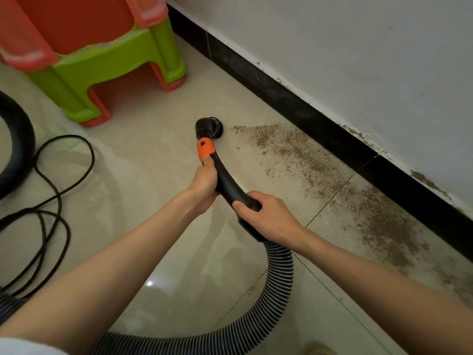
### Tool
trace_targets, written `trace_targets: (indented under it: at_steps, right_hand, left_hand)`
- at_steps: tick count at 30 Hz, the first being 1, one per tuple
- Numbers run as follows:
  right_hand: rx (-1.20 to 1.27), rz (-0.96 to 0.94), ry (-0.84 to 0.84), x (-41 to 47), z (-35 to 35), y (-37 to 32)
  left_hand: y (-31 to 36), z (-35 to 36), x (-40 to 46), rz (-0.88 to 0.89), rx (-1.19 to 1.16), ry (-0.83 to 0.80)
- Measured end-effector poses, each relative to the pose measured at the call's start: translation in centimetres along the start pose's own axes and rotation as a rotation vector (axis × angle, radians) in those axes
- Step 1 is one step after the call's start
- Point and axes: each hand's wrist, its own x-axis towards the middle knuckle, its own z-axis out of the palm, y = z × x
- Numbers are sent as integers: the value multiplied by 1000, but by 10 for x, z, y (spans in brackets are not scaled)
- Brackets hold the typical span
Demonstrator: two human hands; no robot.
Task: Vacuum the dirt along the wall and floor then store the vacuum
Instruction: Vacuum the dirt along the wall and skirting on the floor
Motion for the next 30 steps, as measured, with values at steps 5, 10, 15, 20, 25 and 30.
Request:
trace_targets:
  at_steps: [5,10,15,20,25,30]
  right_hand:
    - [-24,46,82,-9,-9,12]
    - [-16,81,155,-16,-16,20]
    - [-10,118,206,-15,-31,29]
    - [-37,144,277,-14,-49,40]
    - [-41,155,293,-18,-53,49]
    - [36,104,229,-9,-48,35]
  left_hand:
    - [-3,21,-1,-35,8,-106]
    - [-3,39,3,-58,44,-194]
    - [1,63,5,-76,62,-270]
    - [5,92,7,-74,102,-317]
    - [0,103,8,-63,143,-342]
    - [9,87,12,-22,121,-274]
